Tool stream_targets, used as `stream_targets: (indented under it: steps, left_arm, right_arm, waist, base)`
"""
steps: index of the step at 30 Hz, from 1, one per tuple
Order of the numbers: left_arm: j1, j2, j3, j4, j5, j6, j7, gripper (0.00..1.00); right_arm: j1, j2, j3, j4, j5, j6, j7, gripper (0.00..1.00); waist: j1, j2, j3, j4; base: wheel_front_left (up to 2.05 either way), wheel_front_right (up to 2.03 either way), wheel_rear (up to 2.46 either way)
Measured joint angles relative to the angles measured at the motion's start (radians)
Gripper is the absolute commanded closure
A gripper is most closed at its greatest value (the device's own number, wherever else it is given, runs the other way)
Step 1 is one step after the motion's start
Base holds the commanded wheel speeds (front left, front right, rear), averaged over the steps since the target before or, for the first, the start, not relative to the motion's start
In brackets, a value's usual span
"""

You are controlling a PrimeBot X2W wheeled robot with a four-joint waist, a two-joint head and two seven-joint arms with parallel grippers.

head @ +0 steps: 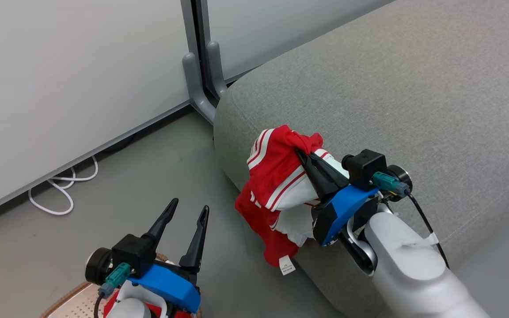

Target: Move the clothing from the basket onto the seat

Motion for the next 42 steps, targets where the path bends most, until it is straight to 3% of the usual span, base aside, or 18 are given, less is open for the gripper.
stream_targets:
  steps: [3, 8, 15, 21, 30, 38, 39, 40, 41, 42]
  left_arm:
    - [-0.01, 0.008, -0.002, -0.002, 0.001, 0.0, 0.0, 0.0]
    - [-0.064, 0.034, -0.024, -0.02, 0.013, 0.0, 0.0, 0.0]
    - [-0.192, 0.081, -0.08, -0.068, 0.026, 0.0, 0.0, 0.0]
    - [-0.299, 0.128, -0.124, -0.119, 0.037, 0.0, 0.0, 0.0]
    - [-0.407, 0.161, -0.157, -0.146, 0.053, 0.0, 0.0, 0.0]
    - [-0.414, 0.153, -0.172, -0.124, 0.041, 0.0, 0.0, 0.0]
    - [-0.414, 0.152, -0.172, -0.122, 0.04, 0.0, 0.0, 0.0]
    - [-0.414, 0.148, -0.171, -0.119, 0.036, 0.0, 0.0, 0.0]
    - [-0.413, 0.143, -0.169, -0.114, 0.033, 0.0, 0.0, 0.0]
    - [-0.409, 0.137, -0.166, -0.112, 0.031, 0.0, 0.0, 0.0]
  right_arm:
    - [-0.04, 0.003, -0.054, 0.032, -0.022, 0.0, 0.0, 1.0]
    - [-0.214, -0.023, -0.227, 0.088, -0.104, 0.0, 0.002, 1.0]
    - [-0.428, -0.173, -0.464, 0.1, -0.173, 0.0, 0.023, 1.0]
    - [-0.484, -0.281, -0.66, 0.102, -0.205, 0.0, 0.028, 1.0]
    - [-0.424, -0.276, -0.859, 0.199, -0.248, 0.0, 0.018, 1.0]
    - [-0.39, -0.253, -0.91, 0.237, -0.289, 0.0, 0.003, 1.0]
    - [-0.385, -0.254, -0.912, 0.236, -0.293, 0.0, 0.003, 0.81]
    - [-0.377, -0.254, -0.913, 0.233, -0.298, 0.0, 0.002, 0.52]
    - [-0.368, -0.254, -0.913, 0.229, -0.304, 0.0, 0.002, 0.0]
    - [-0.36, -0.253, -0.912, 0.225, -0.31, 0.0, 0.002, 0.0]
  waist:
    - [-0.0001, 0.0, 0.019, 0.005]
    - [0.0001, 0.0, 0.085, 0.024]
    - [0.0002, 0.0, 0.231, 0.076]
    - [0.0002, -0.0001, 0.378, 0.133]
    - [0.0003, -0.0001, 0.582, 0.223]
    - [0.0002, -0.0001, 0.601, 0.264]
    - [0.0002, -0.0001, 0.593, 0.265]
    - [0.0002, -0.0001, 0.585, 0.266]
    - [0.0003, -0.0001, 0.574, 0.267]
    - [0.0002, -0.0001, 0.562, 0.268]
  base:
    - [0.0, 0.0, 0.0]
    - [0.0, 0.0, 0.0]
    - [0.0, 0.0, 0.0]
    - [0.0, 0.0, 0.0]
    - [0.0, 0.0, 0.0]
    - [0.0, 0.0, 0.0]
    - [0.0, 0.0, 0.0]
    - [0.0, 0.0, 0.0]
    - [0.0, 0.0, 0.0]
    - [0.0, 0.0, 0.0]
